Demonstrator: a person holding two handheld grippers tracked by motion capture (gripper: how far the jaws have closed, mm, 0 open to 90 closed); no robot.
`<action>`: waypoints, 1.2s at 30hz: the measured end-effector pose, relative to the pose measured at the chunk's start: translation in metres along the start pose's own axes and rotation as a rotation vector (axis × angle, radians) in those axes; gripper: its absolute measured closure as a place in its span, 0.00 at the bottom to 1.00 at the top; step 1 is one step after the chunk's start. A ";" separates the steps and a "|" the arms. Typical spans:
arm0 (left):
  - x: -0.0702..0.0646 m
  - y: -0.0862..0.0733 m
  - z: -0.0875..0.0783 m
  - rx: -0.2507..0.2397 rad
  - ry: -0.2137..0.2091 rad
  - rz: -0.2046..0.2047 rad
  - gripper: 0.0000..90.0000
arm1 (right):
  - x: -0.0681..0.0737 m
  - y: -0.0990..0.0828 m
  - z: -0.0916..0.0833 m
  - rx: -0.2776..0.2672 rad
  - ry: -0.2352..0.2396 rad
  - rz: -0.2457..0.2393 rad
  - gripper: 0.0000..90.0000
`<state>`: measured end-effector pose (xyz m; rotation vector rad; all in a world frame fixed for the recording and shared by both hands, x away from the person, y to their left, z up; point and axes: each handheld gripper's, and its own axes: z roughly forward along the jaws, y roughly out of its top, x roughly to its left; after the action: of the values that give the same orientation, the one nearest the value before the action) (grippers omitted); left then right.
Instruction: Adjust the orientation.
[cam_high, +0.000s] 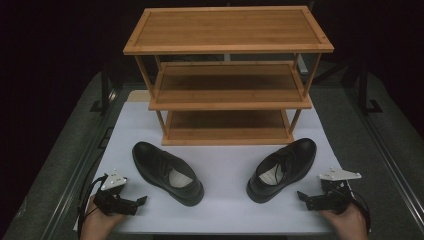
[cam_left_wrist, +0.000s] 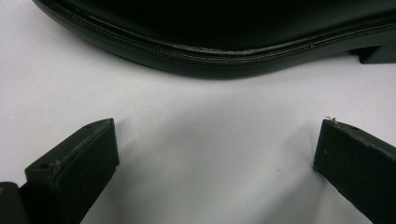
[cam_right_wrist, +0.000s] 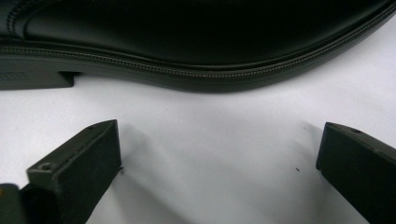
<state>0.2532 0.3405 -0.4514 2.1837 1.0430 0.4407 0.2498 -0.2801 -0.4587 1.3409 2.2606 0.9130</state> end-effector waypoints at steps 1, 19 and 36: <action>0.000 0.000 0.000 0.000 0.000 0.000 0.00 | 0.000 0.000 0.000 0.000 0.001 0.002 0.00; 0.001 0.002 -0.012 -0.039 0.021 -0.026 0.07 | 0.000 0.000 0.000 -0.004 -0.001 0.001 0.00; 0.020 0.032 -0.039 -0.079 0.026 -0.086 0.52 | 0.000 -0.001 0.000 -0.006 0.001 0.001 0.00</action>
<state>0.2622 0.3581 -0.4003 2.0607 1.1103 0.4638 0.2495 -0.2803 -0.4592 1.3397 2.2559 0.9204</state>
